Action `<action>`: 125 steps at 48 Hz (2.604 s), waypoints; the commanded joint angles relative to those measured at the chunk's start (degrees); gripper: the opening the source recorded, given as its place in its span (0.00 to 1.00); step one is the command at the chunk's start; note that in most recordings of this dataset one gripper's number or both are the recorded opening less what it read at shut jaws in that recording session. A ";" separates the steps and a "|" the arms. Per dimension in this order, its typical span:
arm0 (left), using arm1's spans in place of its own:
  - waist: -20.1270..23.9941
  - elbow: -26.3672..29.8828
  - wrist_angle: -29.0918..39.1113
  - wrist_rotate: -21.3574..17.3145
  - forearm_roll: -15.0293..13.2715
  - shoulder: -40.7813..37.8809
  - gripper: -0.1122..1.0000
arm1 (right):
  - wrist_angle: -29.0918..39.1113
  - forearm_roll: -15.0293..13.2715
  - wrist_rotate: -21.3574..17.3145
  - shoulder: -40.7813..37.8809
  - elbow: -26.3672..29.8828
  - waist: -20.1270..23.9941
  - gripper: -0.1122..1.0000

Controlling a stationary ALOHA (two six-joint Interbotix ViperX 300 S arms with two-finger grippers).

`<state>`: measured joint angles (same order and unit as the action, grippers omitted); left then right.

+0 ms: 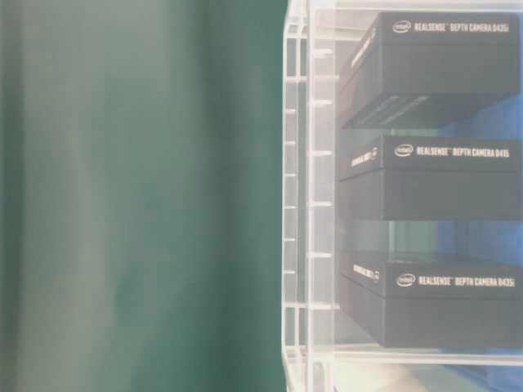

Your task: Take the box out of the case with the right arm.

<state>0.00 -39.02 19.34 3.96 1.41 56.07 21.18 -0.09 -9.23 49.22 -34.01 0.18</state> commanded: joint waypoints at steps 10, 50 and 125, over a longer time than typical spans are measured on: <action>0.18 3.69 8.61 0.18 0.18 -1.67 0.10 | 9.58 -0.09 -0.09 -0.26 2.37 -0.09 0.10; -4.66 14.50 65.04 7.21 0.00 -11.78 0.10 | 68.47 -1.85 -6.68 -10.72 11.16 -0.09 0.10; -4.66 15.38 65.30 7.47 0.09 -11.87 0.10 | 67.59 -2.90 -52.65 -16.00 12.13 -21.27 0.10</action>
<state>-4.48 -25.14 84.73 11.51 1.41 44.38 89.47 -2.72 -61.96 33.93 -23.47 -20.30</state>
